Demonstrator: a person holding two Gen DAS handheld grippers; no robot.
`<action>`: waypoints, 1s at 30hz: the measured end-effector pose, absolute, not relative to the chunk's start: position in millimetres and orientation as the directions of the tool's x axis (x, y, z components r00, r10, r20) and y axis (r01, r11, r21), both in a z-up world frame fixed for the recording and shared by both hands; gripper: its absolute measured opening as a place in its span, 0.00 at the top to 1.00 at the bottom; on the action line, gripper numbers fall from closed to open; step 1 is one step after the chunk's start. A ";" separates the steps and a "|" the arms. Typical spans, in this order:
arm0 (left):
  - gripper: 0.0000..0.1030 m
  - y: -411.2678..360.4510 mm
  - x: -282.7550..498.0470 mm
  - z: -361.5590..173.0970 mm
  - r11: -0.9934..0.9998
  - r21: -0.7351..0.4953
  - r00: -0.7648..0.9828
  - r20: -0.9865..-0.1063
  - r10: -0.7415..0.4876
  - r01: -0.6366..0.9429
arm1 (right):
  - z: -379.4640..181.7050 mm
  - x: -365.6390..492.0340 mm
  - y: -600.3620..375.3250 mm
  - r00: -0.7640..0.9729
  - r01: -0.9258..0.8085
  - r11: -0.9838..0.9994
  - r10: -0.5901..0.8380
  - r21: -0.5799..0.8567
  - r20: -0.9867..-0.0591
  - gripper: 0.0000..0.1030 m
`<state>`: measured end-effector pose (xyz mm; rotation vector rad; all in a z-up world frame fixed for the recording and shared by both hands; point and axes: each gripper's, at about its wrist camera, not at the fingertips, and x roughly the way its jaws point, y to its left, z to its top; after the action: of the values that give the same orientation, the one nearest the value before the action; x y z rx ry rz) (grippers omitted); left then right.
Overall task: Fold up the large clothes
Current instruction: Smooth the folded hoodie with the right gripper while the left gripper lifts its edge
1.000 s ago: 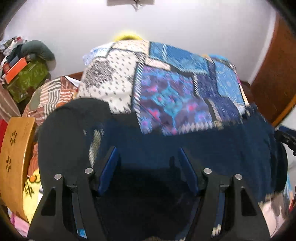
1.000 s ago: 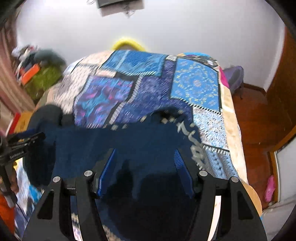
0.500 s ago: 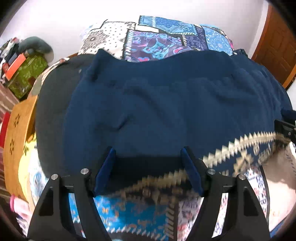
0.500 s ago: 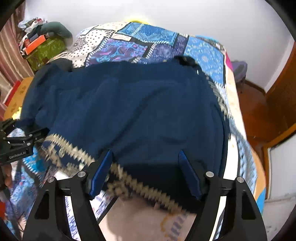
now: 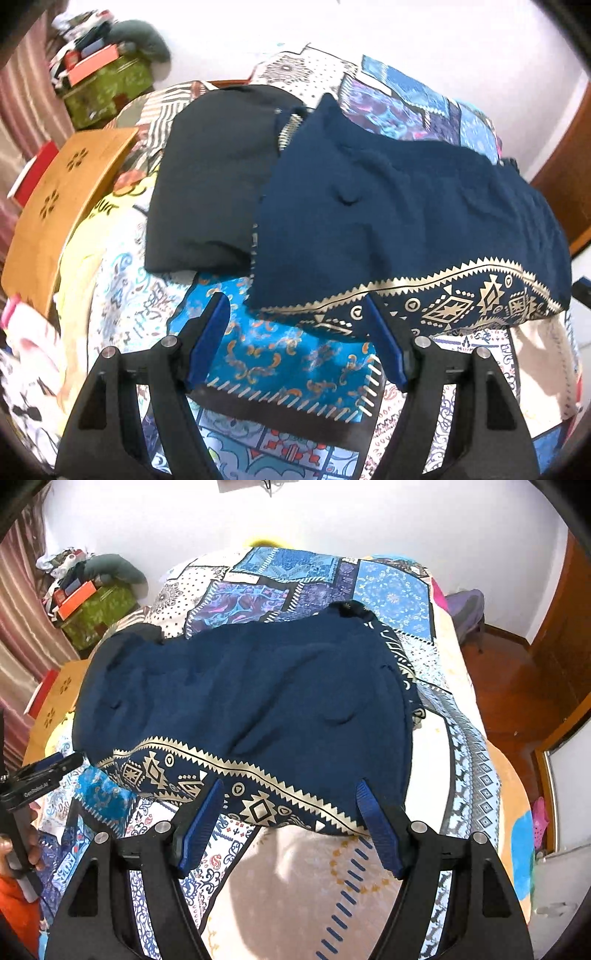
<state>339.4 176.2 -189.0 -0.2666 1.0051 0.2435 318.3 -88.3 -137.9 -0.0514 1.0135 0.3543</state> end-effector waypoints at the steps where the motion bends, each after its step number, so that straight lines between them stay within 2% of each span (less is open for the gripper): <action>1: 0.29 179.3 335.9 -189.0 0.935 -0.128 0.520 -0.851 0.066 -0.330 | -138.4 317.3 -89.1 0.475 -0.309 0.943 0.264 0.122 -0.839 0.31; 5: 0.29 189.9 322.8 -196.5 0.891 -0.273 0.590 -0.807 -0.006 -0.364 | -141.0 318.0 -90.6 0.476 -0.299 0.946 0.258 0.121 -0.841 0.31; 10: 0.29 197.9 326.1 -235.8 0.789 -0.493 0.613 -0.766 -0.194 -0.367 | -143.4 317.2 -87.5 0.478 -0.313 0.944 0.249 0.102 -0.842 0.31; 13: 0.29 202.0 333.7 -262.7 0.710 -0.584 0.600 -0.748 -0.283 -0.394 | -143.5 316.7 -85.5 0.478 -0.322 0.942 0.251 0.098 -0.842 0.31; 18: 0.29 216.9 340.7 -295.0 0.510 -0.760 0.670 -0.624 -0.403 -0.402 | -140.6 309.2 -84.3 0.529 -0.325 0.944 0.236 0.062 -0.815 0.31; 25: 0.29 223.8 365.3 -315.0 0.414 -0.823 0.721 -0.552 -0.418 -0.390 | -145.4 310.8 -70.1 0.546 -0.358 0.934 0.205 -0.005 -0.812 0.31; 29: 0.28 220.4 375.6 -309.6 0.445 -0.815 0.726 -0.554 -0.407 -0.372 | -153.4 315.0 -58.4 0.538 -0.370 0.928 0.180 -0.039 -0.823 0.31; 30: 0.32 217.6 376.8 -305.0 0.461 -0.805 0.725 -0.564 -0.396 -0.374 | -154.9 315.7 -56.3 0.533 -0.373 0.927 0.181 -0.037 -0.826 0.31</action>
<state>376.8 217.6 -305.0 -1.1256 0.8037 -0.0153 315.7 -56.3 -154.9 -0.2196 0.9540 0.3336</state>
